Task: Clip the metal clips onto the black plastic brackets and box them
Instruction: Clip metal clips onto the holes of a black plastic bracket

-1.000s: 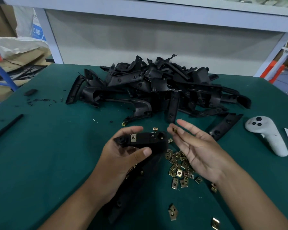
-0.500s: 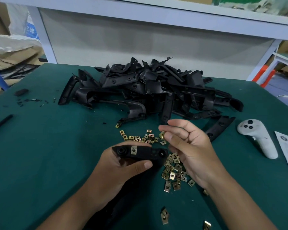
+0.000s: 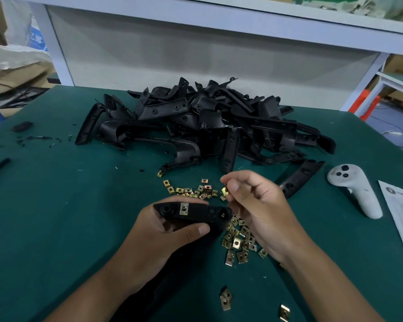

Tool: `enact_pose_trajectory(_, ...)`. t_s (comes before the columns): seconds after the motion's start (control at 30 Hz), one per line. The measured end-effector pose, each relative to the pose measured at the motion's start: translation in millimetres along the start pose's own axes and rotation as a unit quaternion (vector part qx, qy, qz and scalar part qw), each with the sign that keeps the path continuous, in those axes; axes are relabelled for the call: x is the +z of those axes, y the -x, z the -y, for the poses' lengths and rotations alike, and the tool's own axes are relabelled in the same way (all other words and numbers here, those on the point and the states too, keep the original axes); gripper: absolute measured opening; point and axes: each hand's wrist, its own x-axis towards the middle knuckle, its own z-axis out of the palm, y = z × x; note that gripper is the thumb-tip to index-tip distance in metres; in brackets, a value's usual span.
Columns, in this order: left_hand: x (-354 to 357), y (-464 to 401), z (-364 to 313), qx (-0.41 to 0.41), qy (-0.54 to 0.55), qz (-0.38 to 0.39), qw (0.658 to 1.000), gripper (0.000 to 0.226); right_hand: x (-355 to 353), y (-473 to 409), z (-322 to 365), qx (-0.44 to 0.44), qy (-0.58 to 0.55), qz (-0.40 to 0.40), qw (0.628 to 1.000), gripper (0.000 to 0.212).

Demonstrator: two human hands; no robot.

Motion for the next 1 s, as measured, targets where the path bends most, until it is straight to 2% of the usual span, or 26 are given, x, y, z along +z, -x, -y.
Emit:
enact_pose_trajectory(0.27,0.8,0.9,-0.2,0.007,-0.008,0.007,1.0,0.027,-0.8,0.1,-2.0,-0.007,0.044,0.013,0.999,0.016)
enact_pose_trajectory(0.53,-0.8,-0.6,2.6,0.011,-0.021,0.013,1.0,0.027,-1.8,1.2,-0.4,-0.011,0.089,0.033,0.995,0.027)
enact_pose_trajectory(0.67,-0.6,-1.7,3.0,0.012,-0.026,0.02,0.999,0.026,-3.4,1.4,0.7,-0.019,0.113,0.043,0.992,0.017)
enact_pose_trajectory(1.0,0.3,-1.1,2.4,0.019,-0.021,0.014,0.999,0.024,-2.5,2.0,4.1,-0.019,0.114,0.054,0.992,0.011)
